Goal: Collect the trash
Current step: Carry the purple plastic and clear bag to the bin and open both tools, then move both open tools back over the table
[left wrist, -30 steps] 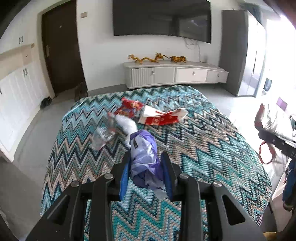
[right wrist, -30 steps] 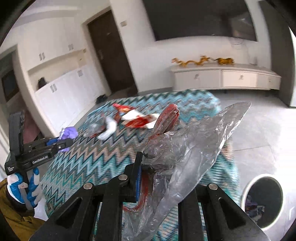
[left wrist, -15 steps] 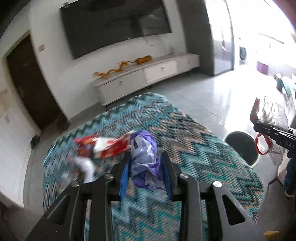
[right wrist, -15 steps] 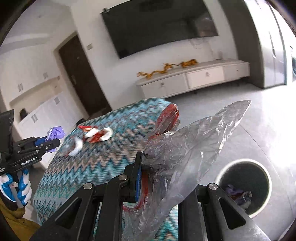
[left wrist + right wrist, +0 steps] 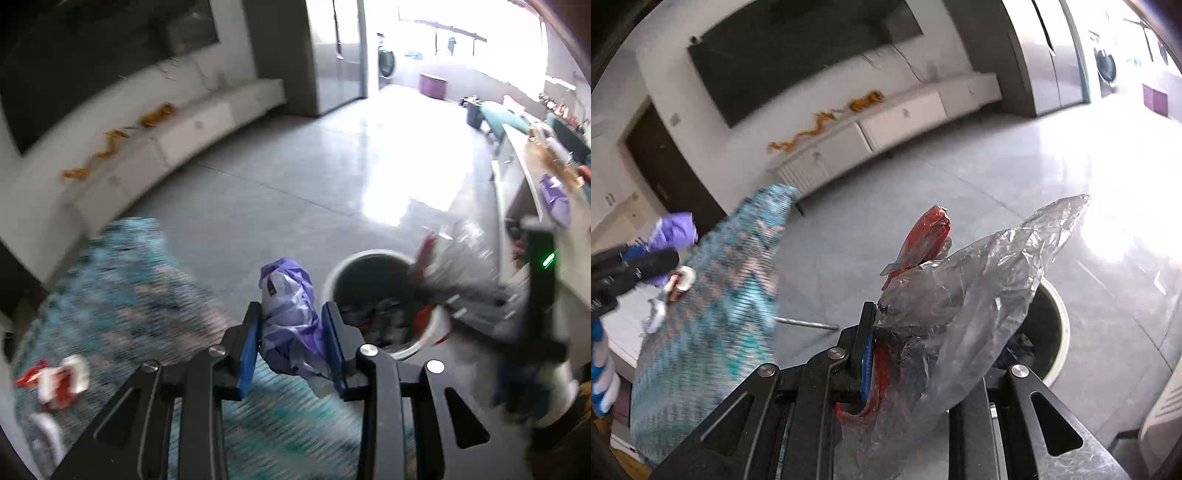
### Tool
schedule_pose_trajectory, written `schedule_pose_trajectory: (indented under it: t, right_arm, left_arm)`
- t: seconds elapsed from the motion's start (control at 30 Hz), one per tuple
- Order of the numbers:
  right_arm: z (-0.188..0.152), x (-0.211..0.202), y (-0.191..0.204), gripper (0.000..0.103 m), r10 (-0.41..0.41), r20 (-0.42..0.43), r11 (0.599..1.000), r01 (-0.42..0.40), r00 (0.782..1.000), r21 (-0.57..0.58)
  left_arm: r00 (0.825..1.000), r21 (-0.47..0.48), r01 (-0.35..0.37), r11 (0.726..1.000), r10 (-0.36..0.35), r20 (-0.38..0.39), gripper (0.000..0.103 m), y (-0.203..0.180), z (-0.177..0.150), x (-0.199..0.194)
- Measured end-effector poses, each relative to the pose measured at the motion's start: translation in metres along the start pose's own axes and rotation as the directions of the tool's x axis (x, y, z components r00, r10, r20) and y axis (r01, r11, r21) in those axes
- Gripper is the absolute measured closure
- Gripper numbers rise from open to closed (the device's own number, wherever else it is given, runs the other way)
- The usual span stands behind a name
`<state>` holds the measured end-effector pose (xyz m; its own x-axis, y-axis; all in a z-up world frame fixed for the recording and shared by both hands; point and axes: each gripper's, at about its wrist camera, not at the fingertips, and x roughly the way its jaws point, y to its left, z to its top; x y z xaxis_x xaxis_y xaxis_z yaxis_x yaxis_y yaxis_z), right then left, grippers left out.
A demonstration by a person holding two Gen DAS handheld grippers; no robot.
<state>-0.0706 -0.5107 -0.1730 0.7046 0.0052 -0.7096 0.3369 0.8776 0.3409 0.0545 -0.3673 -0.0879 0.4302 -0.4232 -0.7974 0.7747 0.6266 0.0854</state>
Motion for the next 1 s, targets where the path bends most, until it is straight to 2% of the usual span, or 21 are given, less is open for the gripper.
schedule_pose_trajectory:
  t: [0.13,0.2,0.27,0.33,0.4,0.47,0.53,0.63,0.73,0.87,1.0]
  right_arm:
    - [-0.002,0.031,-0.023,0.083,-0.027,-0.064,0.999,0.029,0.998,0.027]
    - [-0.003,0.045,-0.035,0.083,-0.036,-0.083,0.998,0.040,0.996,0.052]
    - [-0.007,0.056,-0.045,0.077,-0.046,-0.095,0.996,0.053,0.994,0.070]
    - [-0.010,0.066,-0.056,0.058,-0.066,-0.110,0.993,0.076,0.992,0.087]
    - [-0.015,0.071,-0.065,0.051,-0.080,-0.120,0.990,0.093,0.990,0.107]
    - [-0.019,0.074,-0.073,0.048,-0.086,-0.127,0.987,0.102,0.988,0.125]
    - [-0.023,0.073,-0.078,0.046,-0.092,-0.128,0.984,0.110,0.987,0.139]
    - [-0.027,0.070,-0.081,0.046,-0.096,-0.125,0.981,0.115,0.988,0.157]
    - [-0.029,0.062,-0.079,0.046,-0.102,-0.113,0.980,0.119,0.988,0.159]
    - [-0.016,0.043,-0.066,0.046,-0.114,-0.061,0.982,0.122,0.992,0.141]
    - [0.001,0.011,-0.045,0.045,-0.117,0.025,0.987,0.114,0.993,0.118]
  left_arm:
    - [0.990,-0.076,0.118,0.990,-0.123,-0.064,0.070,-0.019,0.025,0.047]
    - [0.983,-0.120,0.150,0.981,-0.161,-0.087,0.070,-0.024,0.036,0.069]
    - [0.970,-0.162,0.198,0.967,-0.218,-0.111,0.070,-0.027,0.042,0.093]
    - [0.961,-0.196,0.219,0.956,-0.247,-0.128,0.067,-0.029,0.045,0.108]
    - [0.949,-0.224,0.253,0.941,-0.287,-0.135,0.050,-0.029,0.046,0.120]
    - [0.947,-0.233,0.259,0.937,-0.293,-0.130,0.045,-0.030,0.047,0.125]
    - [0.941,-0.236,0.279,0.931,-0.314,-0.126,0.045,-0.029,0.047,0.126]
    - [0.940,-0.232,0.285,0.930,-0.318,-0.123,0.045,-0.028,0.044,0.121]
    - [0.951,-0.216,0.266,0.940,-0.292,-0.101,0.045,-0.025,0.039,0.109]
    - [0.981,-0.165,0.179,0.970,-0.187,-0.039,0.045,-0.018,0.031,0.075]
    - [0.995,-0.178,0.102,0.979,-0.097,0.033,0.045,0.003,0.023,0.037]
